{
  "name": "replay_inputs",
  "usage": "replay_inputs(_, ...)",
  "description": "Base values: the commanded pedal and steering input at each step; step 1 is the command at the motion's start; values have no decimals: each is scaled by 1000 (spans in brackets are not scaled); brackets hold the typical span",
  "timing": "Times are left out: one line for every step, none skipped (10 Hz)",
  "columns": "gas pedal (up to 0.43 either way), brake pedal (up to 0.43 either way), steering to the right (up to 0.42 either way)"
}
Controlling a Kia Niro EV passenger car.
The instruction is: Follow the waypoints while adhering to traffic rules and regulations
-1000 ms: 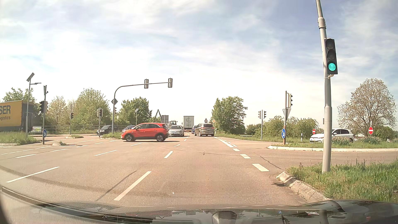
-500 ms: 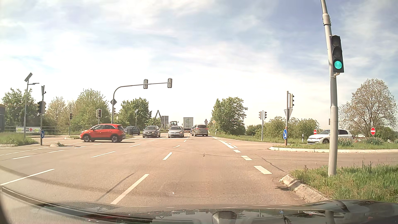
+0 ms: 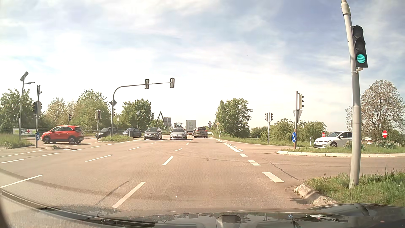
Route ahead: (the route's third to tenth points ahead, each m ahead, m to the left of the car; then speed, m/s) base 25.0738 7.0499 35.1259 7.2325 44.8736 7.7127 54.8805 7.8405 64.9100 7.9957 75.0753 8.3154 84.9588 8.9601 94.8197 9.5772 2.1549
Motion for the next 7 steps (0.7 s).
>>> replay_inputs(299, 0, 0)
replay_inputs(299, 0, 0)
replay_inputs(299, 0, 0)
replay_inputs(299, 0, 2)
replay_inputs(311, 0, 2)
replay_inputs(311, 0, 2)
replay_inputs(311, 0, 2)
